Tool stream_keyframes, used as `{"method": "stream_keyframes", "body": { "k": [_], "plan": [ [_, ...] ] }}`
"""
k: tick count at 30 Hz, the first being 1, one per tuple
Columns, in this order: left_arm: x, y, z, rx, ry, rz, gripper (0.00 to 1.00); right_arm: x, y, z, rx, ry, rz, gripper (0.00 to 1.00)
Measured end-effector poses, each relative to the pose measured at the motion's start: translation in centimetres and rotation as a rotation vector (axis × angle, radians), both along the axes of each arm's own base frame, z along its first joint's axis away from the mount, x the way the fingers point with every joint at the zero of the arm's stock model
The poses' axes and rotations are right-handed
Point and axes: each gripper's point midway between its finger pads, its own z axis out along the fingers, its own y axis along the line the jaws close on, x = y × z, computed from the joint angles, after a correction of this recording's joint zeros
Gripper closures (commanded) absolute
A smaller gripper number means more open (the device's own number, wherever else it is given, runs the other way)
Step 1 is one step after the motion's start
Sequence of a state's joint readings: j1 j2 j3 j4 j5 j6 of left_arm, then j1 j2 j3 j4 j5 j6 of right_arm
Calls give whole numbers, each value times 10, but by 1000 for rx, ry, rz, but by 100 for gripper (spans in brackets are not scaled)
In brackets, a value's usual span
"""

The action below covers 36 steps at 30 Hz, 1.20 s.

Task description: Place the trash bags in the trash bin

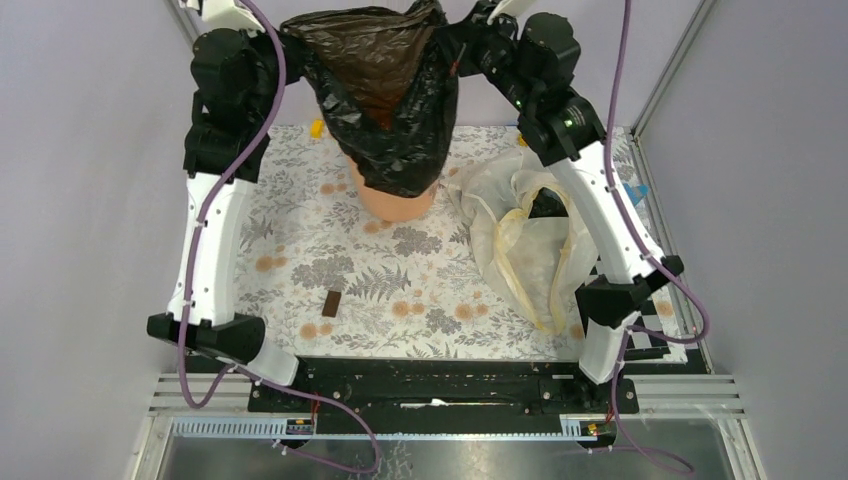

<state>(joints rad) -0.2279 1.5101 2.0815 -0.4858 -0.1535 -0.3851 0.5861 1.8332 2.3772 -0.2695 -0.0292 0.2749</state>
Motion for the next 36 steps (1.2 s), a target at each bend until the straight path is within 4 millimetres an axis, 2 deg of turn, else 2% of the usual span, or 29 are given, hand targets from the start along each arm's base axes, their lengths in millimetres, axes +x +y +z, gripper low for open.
{"method": "stream_keyframes", "body": {
  "k": [6,9,12,15,22,25,31,34,36],
  "plan": [
    [47,48,-29,-95,40,10,100,17,17,2,35,-25,29,100],
    [60,54,-44,-145,68,-25,100,21,19,2,42,-31,22,100],
    [69,51,-48,-192,72,-80,100,24,17,9,57,-53,13,100],
    [73,43,-42,-222,58,-126,100,26,13,17,74,-77,0,100],
    [84,30,10,-271,-75,-217,100,42,-12,31,110,-120,-79,100],
    [87,27,21,-283,-112,-240,100,51,-18,28,111,-120,-102,100],
    [100,23,7,-309,-89,-269,100,66,-22,16,110,-106,-122,100],
    [109,21,-14,-318,-56,-272,100,75,-19,0,98,-81,-124,100],
    [116,17,-39,-324,-5,-270,100,81,-15,-18,82,-45,-124,100]
  ]
}}
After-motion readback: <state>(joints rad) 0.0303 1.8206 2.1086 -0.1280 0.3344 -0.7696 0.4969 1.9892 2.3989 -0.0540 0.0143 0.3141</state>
